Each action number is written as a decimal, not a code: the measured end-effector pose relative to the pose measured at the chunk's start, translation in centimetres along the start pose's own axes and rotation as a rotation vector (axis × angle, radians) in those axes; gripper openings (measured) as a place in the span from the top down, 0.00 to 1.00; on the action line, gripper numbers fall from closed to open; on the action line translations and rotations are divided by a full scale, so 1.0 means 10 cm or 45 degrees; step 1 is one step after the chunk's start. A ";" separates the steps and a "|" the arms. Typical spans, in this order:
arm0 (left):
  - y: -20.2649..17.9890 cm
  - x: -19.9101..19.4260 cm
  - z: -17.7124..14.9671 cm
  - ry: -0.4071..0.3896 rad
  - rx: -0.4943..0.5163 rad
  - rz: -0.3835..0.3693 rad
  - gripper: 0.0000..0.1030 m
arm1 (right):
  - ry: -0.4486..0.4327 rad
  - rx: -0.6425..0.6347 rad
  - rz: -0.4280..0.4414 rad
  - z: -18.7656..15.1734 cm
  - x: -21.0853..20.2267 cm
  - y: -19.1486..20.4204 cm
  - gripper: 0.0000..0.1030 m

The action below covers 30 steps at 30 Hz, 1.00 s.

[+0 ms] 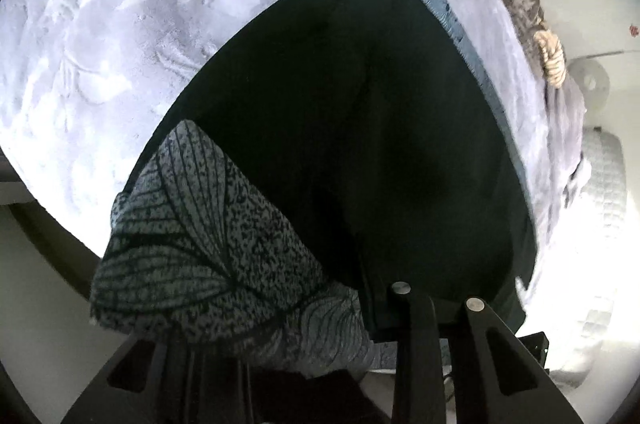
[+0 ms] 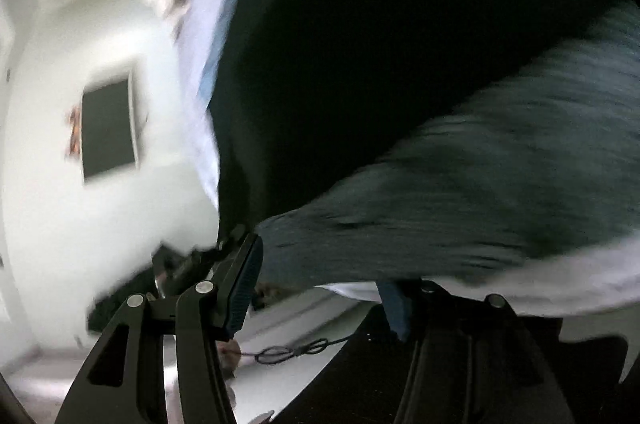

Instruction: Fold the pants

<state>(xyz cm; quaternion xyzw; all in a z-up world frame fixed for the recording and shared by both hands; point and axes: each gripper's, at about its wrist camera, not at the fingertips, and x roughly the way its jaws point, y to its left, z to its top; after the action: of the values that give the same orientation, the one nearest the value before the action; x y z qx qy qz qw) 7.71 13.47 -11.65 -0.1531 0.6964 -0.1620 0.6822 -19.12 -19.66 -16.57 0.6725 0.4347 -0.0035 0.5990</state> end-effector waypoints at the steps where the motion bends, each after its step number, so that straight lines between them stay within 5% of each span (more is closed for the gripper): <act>1: -0.01 0.02 0.00 0.006 0.019 0.038 0.74 | -0.035 0.053 0.013 0.01 -0.08 -0.10 0.72; 2: 0.02 0.00 -0.01 0.011 0.029 0.046 0.75 | -0.070 0.094 0.023 0.03 -0.15 -0.17 0.94; 11: -0.44 -0.31 0.24 -0.072 0.077 0.040 0.81 | -0.215 -0.148 0.056 0.34 -0.53 0.57 0.94; 17: -0.98 -0.44 0.92 -0.223 0.132 -0.030 0.81 | -0.247 -0.359 0.033 0.97 -0.66 1.30 0.94; 23: -1.37 0.11 1.73 -0.263 0.241 0.075 0.80 | -0.272 -0.406 -0.108 1.80 -0.34 1.52 0.94; 30: -1.40 0.81 2.20 -0.128 0.326 0.154 0.75 | -0.288 -0.356 -0.367 2.53 0.26 1.33 0.90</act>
<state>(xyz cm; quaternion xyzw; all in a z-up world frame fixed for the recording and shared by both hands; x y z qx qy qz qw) 29.41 -3.03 -13.25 -0.0305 0.6429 -0.2004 0.7386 3.42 -37.32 -14.43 0.5092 0.4527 -0.1042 0.7245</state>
